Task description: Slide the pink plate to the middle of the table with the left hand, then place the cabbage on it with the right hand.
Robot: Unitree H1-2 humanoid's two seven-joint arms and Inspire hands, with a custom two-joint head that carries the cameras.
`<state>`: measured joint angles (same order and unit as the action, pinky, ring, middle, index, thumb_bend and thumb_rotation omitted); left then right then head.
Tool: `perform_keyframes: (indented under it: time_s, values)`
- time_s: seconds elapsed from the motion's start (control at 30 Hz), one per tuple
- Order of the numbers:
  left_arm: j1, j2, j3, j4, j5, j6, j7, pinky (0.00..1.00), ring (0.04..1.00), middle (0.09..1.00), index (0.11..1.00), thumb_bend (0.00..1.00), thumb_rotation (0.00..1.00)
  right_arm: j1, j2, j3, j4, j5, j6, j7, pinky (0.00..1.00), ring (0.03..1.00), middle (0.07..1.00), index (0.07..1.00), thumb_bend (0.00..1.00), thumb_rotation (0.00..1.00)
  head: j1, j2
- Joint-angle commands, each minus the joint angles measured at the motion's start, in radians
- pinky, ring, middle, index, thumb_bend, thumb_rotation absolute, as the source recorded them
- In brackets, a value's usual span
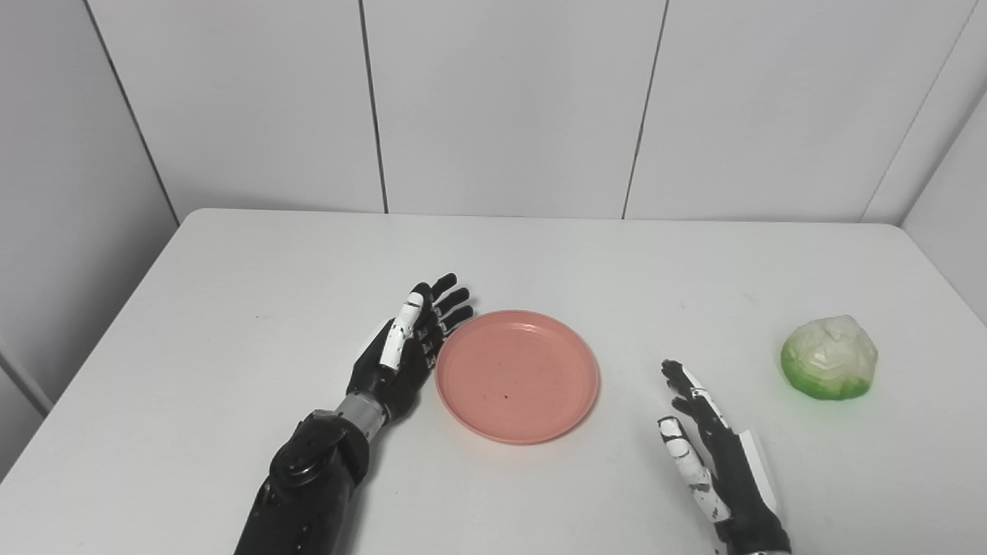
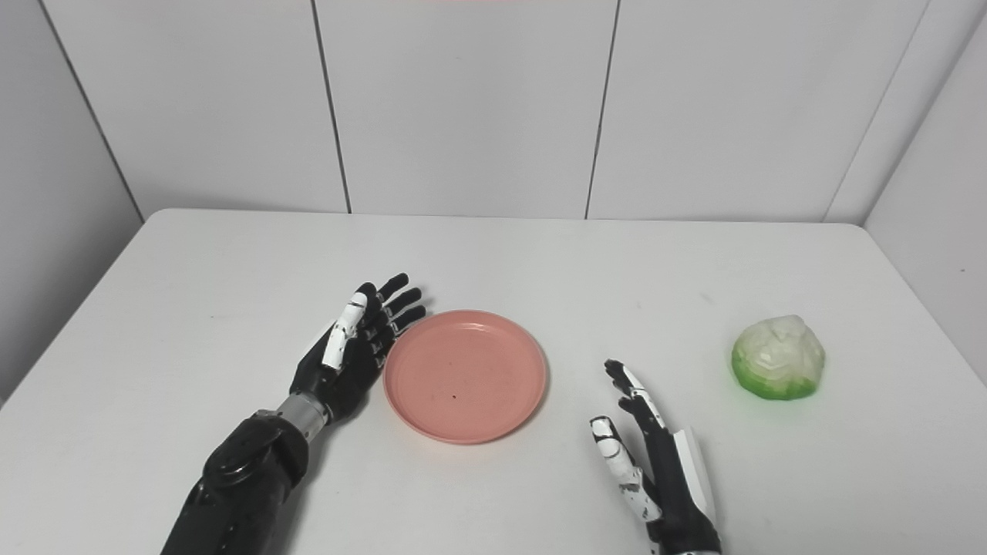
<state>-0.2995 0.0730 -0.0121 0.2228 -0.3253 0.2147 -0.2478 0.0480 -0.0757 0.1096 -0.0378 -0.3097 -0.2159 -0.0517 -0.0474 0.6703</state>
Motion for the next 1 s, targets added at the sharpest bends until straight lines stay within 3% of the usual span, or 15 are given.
perform_keyframes:
  time_s: [0.0, 0.5, 0.77, 0.97]
  values:
    - [0.023, -0.004, -0.008, 0.023, 0.012, 0.036, -0.006, 0.91, 0.923, 0.936, 0.929, 0.44, 1.0, -0.043, 0.035, 0.018, -0.003, -0.017, 0.029, 0.0, 0.85, 0.894, 0.894, 0.884, 0.31, 1.0, -0.003, 0.0]
    - [0.043, -0.009, 0.024, 0.053, 0.007, 0.009, -0.017, 0.91, 0.916, 0.93, 0.923, 0.45, 1.0, -0.033, 0.037, 0.02, -0.027, -0.037, 0.027, -0.014, 0.86, 0.898, 0.895, 0.88, 0.27, 1.0, -0.118, 0.015]
    - [0.037, 0.006, 0.042, 0.154, 0.005, -0.046, -0.058, 0.88, 0.896, 0.916, 0.908, 0.45, 1.0, -0.03, 0.05, 0.019, -0.033, -0.046, 0.021, -0.029, 0.86, 0.893, 0.893, 0.886, 0.26, 1.0, -0.22, -0.025]
    - [0.014, 0.011, 0.054, 0.226, 0.0, -0.081, -0.085, 0.86, 0.884, 0.908, 0.901, 0.46, 1.0, -0.049, 0.051, 0.015, -0.026, -0.063, -0.006, -0.056, 0.86, 0.889, 0.889, 0.878, 0.27, 1.0, -0.253, -0.042]
